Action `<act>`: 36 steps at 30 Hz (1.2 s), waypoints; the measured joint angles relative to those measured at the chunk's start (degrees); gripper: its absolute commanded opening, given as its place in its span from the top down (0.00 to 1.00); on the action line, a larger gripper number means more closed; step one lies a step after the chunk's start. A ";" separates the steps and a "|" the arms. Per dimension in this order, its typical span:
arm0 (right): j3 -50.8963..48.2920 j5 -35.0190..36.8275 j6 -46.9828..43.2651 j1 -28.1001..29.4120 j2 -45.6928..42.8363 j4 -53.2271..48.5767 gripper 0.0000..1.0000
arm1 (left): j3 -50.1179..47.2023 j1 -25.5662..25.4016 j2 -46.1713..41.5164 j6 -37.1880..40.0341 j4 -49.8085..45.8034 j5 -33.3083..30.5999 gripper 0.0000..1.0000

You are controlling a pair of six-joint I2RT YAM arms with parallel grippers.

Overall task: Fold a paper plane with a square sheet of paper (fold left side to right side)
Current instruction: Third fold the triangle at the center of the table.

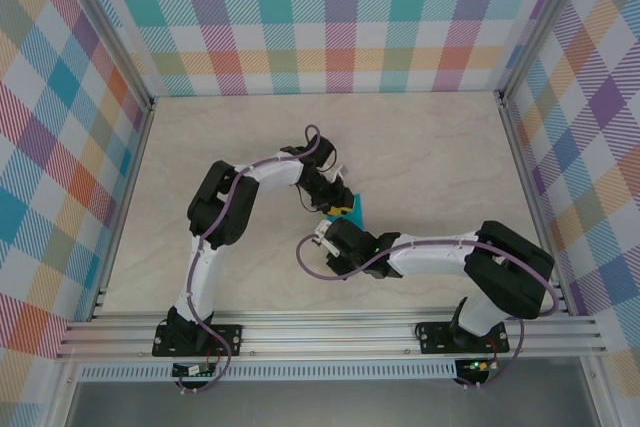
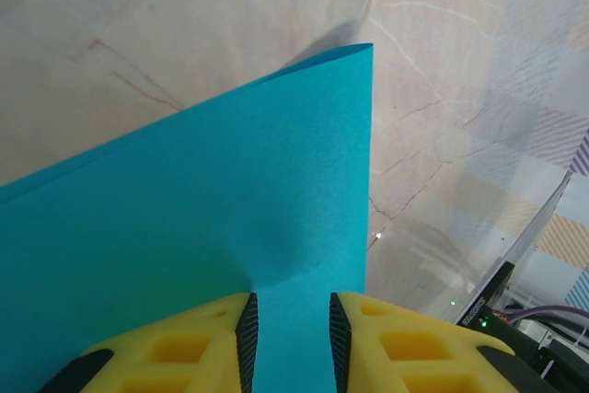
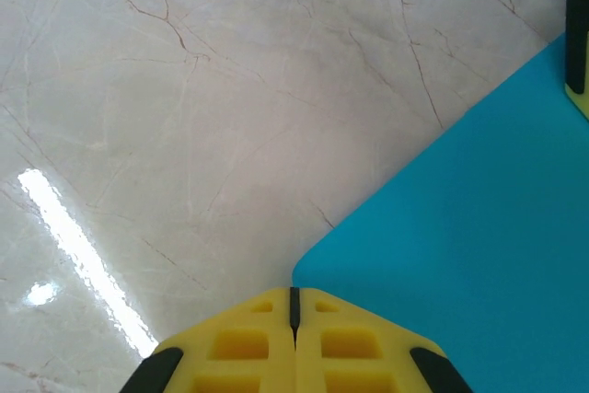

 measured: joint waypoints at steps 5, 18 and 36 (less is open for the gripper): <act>0.00 -5.05 1.62 -3.65 -2.95 -0.76 1.00 | 0.83 0.00 0.48 1.27 -1.14 -0.02 0.72; -0.02 -14.32 4.74 -13.09 -5.68 -2.73 1.00 | 1.55 0.00 0.83 2.36 -2.23 -0.07 0.74; -0.98 -19.63 10.45 -21.84 -2.05 -2.95 1.00 | 2.03 -0.02 1.16 2.58 -2.80 -0.17 0.75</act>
